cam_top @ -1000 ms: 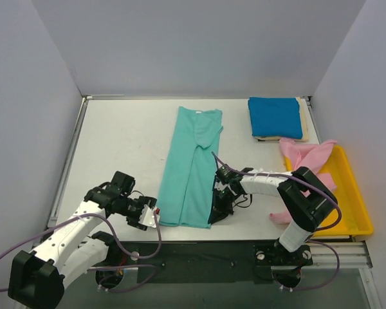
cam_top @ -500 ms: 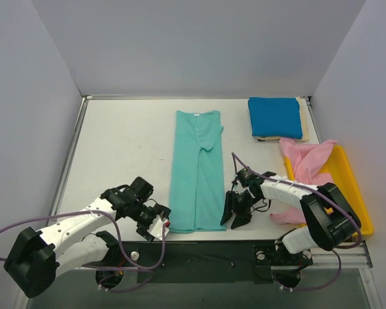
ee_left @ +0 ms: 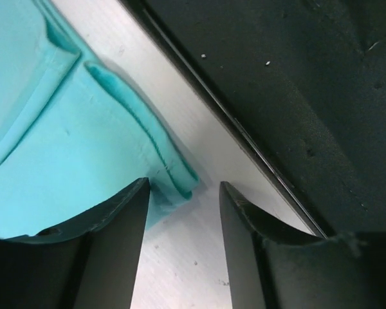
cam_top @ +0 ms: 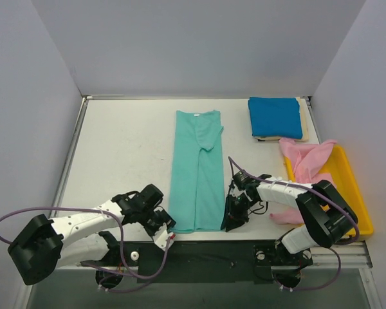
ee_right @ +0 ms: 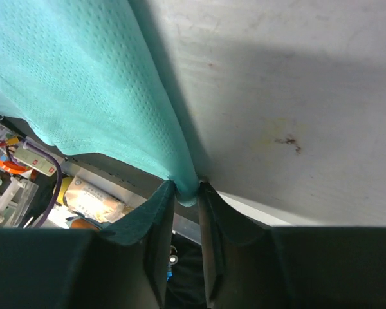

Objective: Fold and stack the t-shirts

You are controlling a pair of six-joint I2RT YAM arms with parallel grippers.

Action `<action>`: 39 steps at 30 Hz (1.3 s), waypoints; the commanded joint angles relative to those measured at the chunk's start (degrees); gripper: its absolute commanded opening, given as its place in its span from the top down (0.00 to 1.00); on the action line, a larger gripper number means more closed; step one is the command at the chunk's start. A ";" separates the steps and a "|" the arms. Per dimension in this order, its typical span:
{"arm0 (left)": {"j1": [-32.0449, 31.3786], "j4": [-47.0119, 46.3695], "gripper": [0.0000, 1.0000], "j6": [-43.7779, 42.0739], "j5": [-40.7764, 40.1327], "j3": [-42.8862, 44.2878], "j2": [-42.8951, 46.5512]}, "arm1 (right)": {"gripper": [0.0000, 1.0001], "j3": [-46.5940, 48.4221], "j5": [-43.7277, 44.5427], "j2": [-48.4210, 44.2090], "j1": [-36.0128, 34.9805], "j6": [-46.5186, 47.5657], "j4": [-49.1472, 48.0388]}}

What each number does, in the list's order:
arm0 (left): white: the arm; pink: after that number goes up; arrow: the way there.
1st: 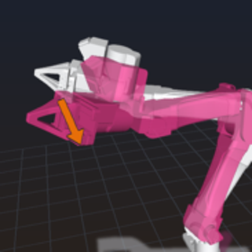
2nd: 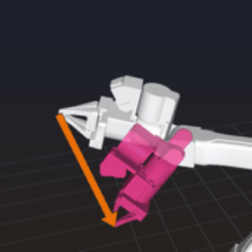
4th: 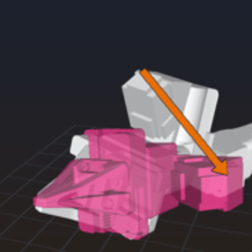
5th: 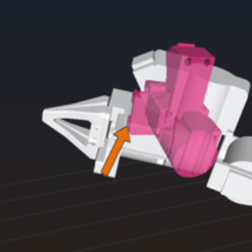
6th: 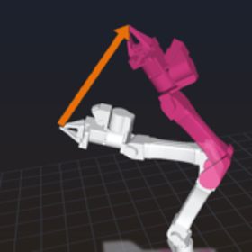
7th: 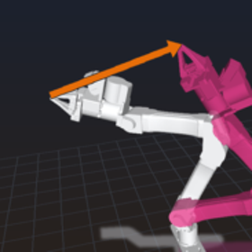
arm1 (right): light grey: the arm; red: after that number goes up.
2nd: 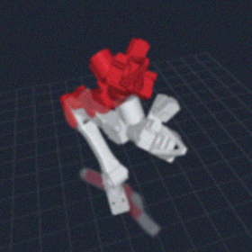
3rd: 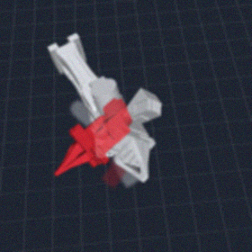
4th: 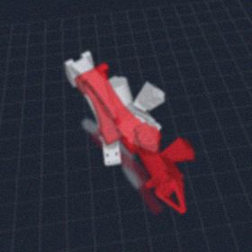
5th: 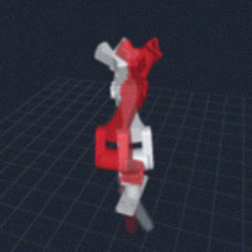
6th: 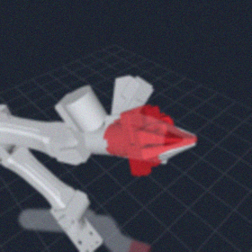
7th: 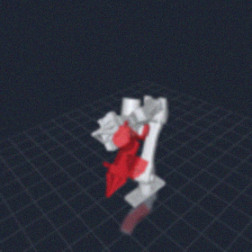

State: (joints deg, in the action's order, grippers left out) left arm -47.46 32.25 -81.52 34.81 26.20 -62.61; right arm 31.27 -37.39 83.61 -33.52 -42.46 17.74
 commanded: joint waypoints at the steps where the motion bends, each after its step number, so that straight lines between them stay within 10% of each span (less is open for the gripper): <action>1: -2.64 -7.11 0.48 -0.66 -2.55 -1.94 -0.93 | 0.87 0.11 0.30 1.11 -0.76 -1.14 0.02; 8: -3.34 -9.48 1.00 0.48 -4.39 -1.59 -1.90 | 1.00 2.48 -0.58 -0.29 -0.67 -0.53 2.30; 13: -2.99 -12.39 1.00 8.00 -10.81 0.16 -1.38 | 1.00 7.30 -0.49 -1.87 0.12 1.41 7.66; 20: 6.06 -5.35 1.00 26.48 -0.19 14.84 -2.96 | 1.00 16.71 -1.02 -3.63 4.15 5.10 15.91; 27: 12.74 -18.68 1.00 41.86 -3.42 19.50 -7.51 | 1.00 31.91 -2.07 5.22 11.80 10.89 18.56; 39: 19.95 -30.40 1.00 46.10 -8.09 32.33 -25.10 | 1.00 51.17 -4.10 24.39 20.24 13.72 19.79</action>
State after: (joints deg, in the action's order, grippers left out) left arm -28.69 6.76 -37.56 27.22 53.17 -84.18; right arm 78.04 -39.79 104.92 -15.14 -30.17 33.91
